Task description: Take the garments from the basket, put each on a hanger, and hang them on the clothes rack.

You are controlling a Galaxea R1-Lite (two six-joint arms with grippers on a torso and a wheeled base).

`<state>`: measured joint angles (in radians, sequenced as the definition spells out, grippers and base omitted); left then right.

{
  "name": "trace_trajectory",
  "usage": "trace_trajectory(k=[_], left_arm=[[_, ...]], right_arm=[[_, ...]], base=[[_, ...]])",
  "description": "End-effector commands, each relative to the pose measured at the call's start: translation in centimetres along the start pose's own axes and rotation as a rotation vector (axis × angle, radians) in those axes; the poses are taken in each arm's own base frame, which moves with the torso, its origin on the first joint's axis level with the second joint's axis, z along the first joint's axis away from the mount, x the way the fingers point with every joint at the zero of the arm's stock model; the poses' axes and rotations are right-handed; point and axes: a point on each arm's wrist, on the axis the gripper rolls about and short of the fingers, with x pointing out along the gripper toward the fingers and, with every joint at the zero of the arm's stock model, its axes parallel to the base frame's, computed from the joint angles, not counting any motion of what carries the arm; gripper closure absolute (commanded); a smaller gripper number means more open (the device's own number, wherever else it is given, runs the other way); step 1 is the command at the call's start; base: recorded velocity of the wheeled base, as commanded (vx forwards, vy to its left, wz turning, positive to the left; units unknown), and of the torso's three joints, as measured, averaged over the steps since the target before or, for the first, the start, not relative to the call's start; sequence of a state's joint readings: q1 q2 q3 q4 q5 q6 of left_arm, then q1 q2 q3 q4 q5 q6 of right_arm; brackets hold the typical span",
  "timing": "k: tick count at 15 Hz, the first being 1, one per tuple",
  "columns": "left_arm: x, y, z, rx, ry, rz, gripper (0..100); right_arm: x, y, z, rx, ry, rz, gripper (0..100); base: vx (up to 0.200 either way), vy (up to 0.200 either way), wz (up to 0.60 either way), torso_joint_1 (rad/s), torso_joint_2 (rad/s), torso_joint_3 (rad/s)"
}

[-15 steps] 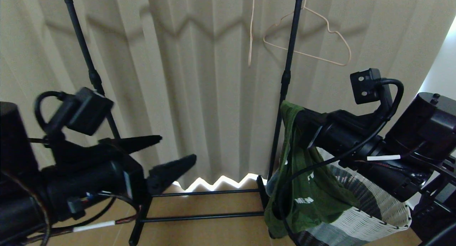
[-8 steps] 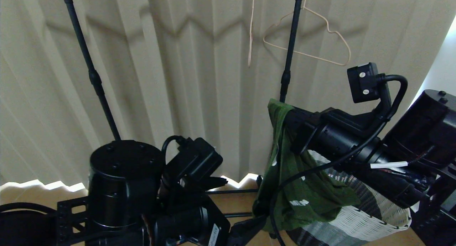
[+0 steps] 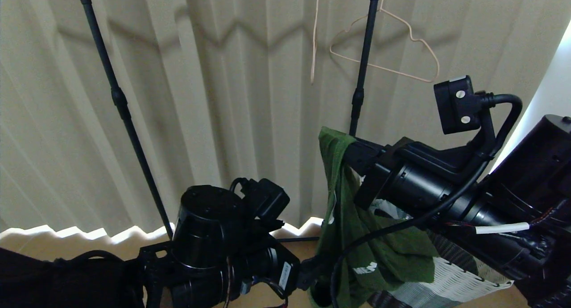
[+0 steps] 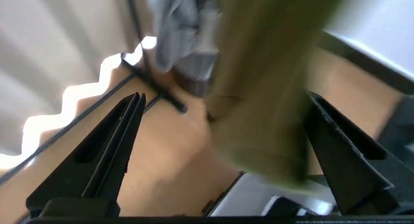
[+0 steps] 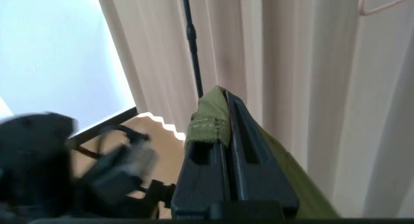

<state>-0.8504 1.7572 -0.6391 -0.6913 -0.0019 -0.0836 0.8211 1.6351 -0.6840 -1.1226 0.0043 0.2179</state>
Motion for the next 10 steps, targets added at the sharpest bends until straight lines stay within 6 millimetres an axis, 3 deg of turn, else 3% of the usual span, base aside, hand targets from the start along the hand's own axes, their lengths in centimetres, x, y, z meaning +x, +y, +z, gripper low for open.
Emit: trace_trajectory(k=[1,7,8,10], left_arm=[[0.9,0.3,-0.9,-0.004,0.039,0.011,0],[1.3,0.3,-1.3,-0.002,0.057,0.014,0],[0.9,0.4,-1.8,-0.001,0.072,0.032,100],[0.3,0.6,-1.7,-0.001,0.063,0.049,100]], right_arm=[[-0.2,0.1,0.1,0.0,-0.004,0.004,100],[-0.4,0.2,0.4,0.0,-0.012,0.004,100],[-0.4,0.2,0.5,0.0,-0.015,0.003,100],[-0.4,0.1,0.6,0.0,-0.033,0.003,100]], base=[[0.0,0.0,0.0,0.0,0.0,0.0],[0.0,0.0,0.0,0.0,0.0,0.0],[0.0,0.0,0.0,0.0,0.0,0.0],[0.0,0.0,0.0,0.0,0.0,0.0]])
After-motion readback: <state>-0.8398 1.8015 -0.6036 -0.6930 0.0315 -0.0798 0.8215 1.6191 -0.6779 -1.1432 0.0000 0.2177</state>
